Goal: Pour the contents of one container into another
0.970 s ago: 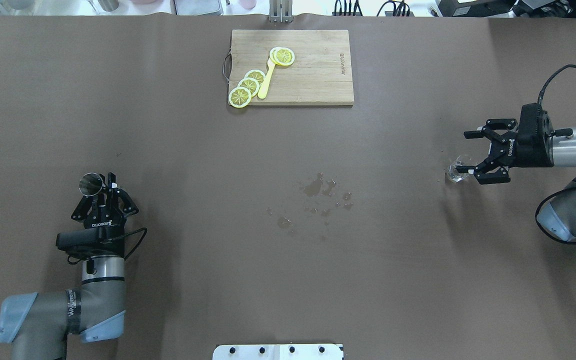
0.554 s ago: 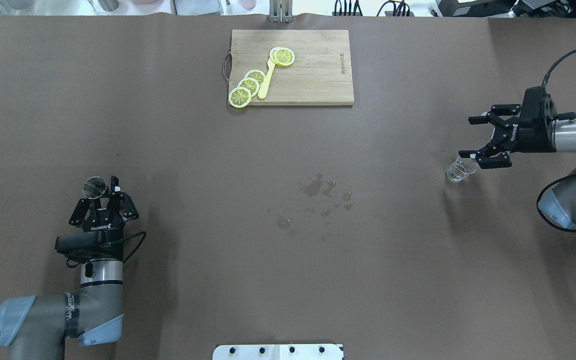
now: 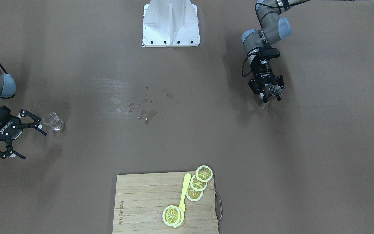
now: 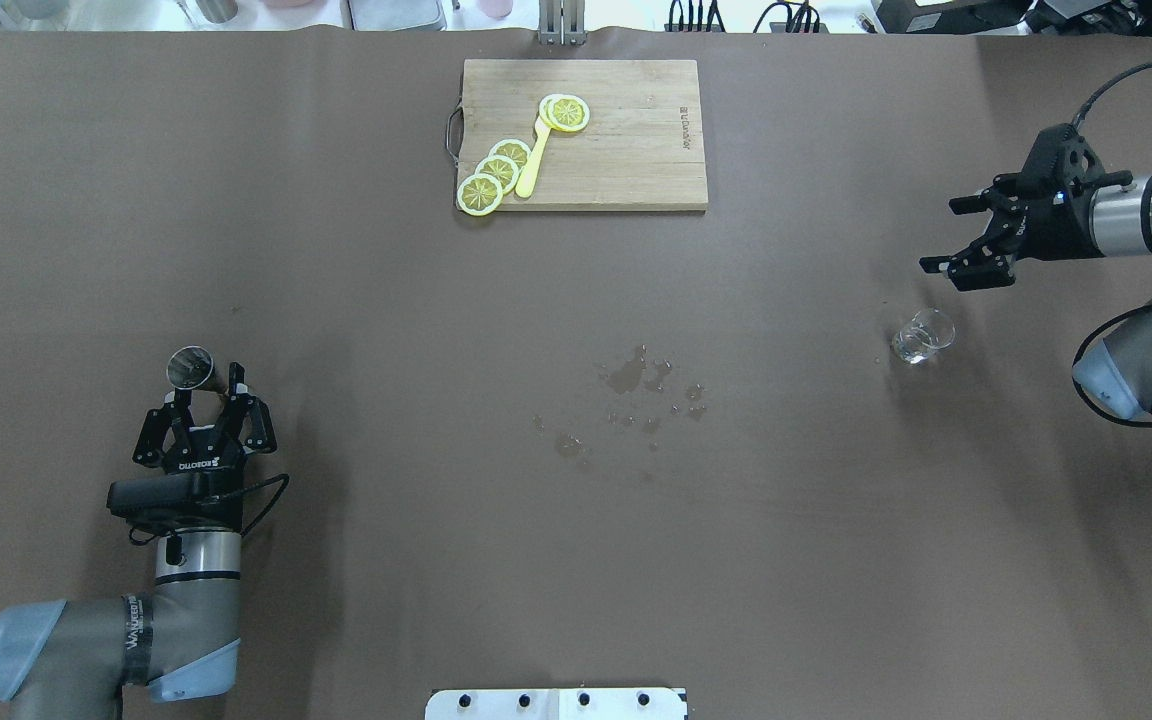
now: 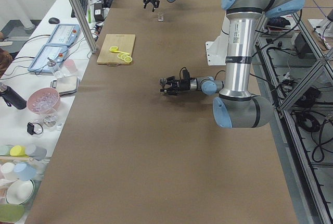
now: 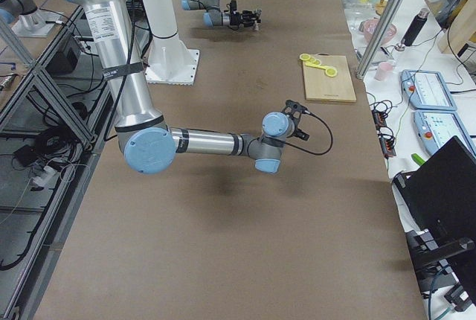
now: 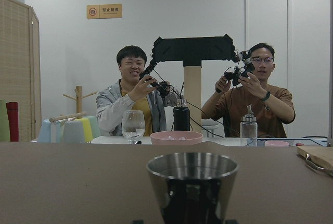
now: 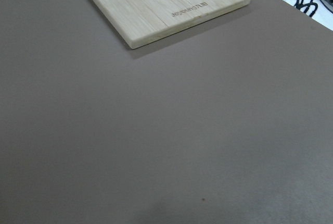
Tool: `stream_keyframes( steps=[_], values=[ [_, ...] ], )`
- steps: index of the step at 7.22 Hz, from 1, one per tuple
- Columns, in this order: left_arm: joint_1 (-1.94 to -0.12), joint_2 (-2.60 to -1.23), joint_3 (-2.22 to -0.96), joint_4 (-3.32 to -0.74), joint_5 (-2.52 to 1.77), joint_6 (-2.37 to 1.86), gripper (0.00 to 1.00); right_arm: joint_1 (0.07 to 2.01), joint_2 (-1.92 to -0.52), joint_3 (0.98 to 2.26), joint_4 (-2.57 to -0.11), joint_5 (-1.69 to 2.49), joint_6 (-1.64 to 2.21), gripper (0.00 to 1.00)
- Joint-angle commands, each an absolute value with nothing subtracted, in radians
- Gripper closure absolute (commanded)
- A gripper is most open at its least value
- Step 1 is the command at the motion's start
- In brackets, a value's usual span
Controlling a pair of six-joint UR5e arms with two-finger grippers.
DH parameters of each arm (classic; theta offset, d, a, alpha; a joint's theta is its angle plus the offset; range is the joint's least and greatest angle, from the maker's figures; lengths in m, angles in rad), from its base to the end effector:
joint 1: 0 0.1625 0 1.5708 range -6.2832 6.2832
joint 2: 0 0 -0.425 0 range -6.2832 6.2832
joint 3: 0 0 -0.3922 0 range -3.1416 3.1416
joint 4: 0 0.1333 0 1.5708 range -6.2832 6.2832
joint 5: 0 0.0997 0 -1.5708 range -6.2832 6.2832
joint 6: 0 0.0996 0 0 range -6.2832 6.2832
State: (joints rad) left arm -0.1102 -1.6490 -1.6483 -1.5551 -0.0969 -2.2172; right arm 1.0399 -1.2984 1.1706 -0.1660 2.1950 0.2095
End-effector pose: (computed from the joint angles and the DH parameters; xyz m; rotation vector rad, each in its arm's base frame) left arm 0.4920 -0.2883 0.5210 1.4265 0.5130 -0.7136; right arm -0.2439 -0.5637 0.5498 0.9697 -0.9598 -0.6683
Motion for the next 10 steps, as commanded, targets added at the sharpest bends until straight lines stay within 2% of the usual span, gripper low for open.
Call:
stream_keyframes(
  steps=[1, 7, 9, 10],
  values=[
    [-0.100, -1.608, -1.702, -1.554, -0.091, -2.217, 0.01, 1.097, -1.252, 1.173, -0.325, 2.213, 0.209, 0.00],
    [-0.006, -1.508, -1.851, -1.552, -0.062, -2.212, 0.01, 1.265, -1.270, 1.368, -1.050, 2.247, 0.209, 0.00],
    [0.014, -1.429, -1.945, -1.554, -0.058, -2.194, 0.01, 1.339, -1.270, 1.380, -1.269, 2.286, 0.206, 0.00],
    [0.027, -1.367, -2.035, -1.560, -0.060, -2.128, 0.01, 1.348, -1.293, 1.444, -1.417, 2.273, 0.206, 0.00]
  ],
)
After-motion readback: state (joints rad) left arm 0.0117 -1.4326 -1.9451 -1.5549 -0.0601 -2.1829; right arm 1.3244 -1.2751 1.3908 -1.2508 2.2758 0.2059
